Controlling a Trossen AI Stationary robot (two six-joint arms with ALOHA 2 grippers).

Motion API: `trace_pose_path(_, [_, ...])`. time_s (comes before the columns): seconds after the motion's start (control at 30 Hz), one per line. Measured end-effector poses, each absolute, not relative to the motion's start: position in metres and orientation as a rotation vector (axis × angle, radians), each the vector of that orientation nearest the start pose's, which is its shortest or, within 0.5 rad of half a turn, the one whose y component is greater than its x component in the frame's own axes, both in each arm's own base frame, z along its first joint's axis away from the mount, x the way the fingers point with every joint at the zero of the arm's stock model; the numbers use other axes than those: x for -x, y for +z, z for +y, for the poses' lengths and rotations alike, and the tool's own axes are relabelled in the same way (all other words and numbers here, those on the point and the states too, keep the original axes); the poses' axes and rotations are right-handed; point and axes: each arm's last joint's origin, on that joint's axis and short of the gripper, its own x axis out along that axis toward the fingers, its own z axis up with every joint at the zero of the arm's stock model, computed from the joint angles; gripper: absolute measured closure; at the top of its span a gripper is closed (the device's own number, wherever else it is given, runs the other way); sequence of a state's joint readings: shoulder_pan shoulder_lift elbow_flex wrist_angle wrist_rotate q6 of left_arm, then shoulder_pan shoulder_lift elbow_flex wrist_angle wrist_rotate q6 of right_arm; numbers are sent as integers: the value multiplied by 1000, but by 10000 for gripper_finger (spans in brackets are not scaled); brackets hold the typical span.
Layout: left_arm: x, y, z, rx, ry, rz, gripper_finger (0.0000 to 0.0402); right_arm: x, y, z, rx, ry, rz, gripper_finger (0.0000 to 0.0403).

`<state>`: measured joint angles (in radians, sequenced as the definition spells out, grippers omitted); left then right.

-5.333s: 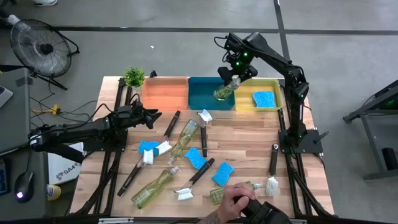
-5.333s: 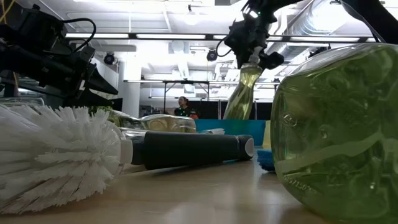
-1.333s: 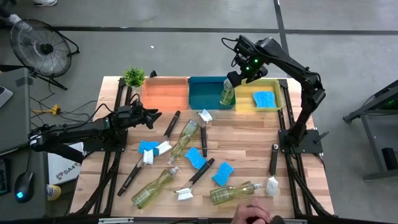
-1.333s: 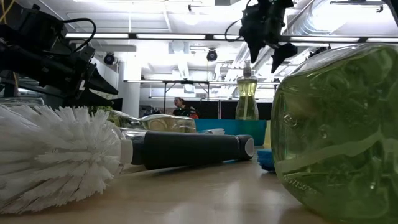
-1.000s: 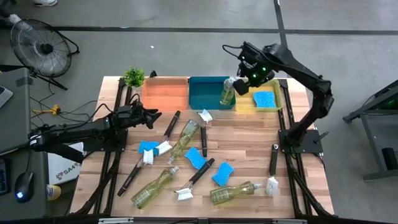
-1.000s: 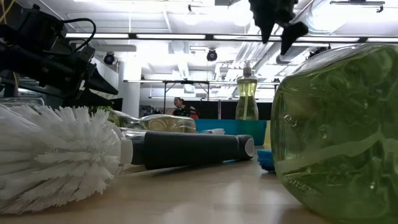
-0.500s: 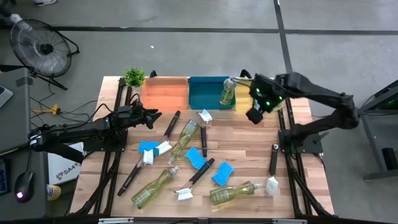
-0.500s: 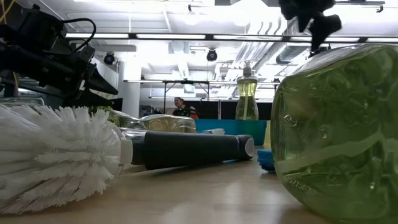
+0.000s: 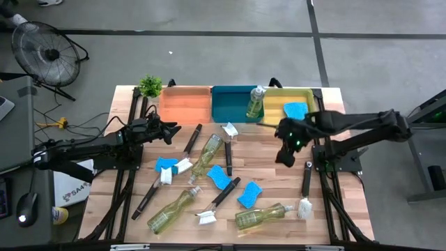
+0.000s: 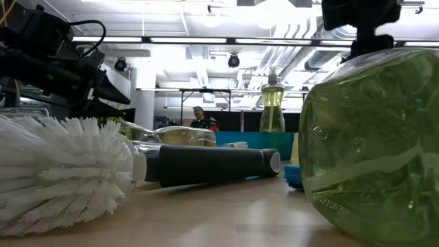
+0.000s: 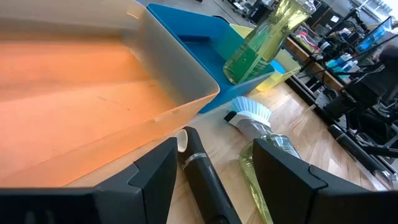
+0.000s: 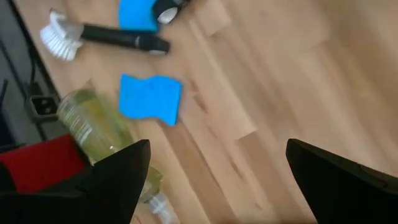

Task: Pick & Place Kitchen Sink Supplies
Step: Put the blue sponge into the yellow bin

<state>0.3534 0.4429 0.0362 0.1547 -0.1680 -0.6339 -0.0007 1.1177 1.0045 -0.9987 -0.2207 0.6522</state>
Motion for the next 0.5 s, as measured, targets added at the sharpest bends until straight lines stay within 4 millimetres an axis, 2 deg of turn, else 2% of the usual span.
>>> trace_pose_path(0.3, [-114, 151, 47, 639, 582, 81, 197, -214, 231, 36, -734, -116, 1195, 34])
trace_pose_path(0.5, [-114, 151, 47, 639, 582, 81, 197, -230, 208, 56, -734, -88, 1208, 41])
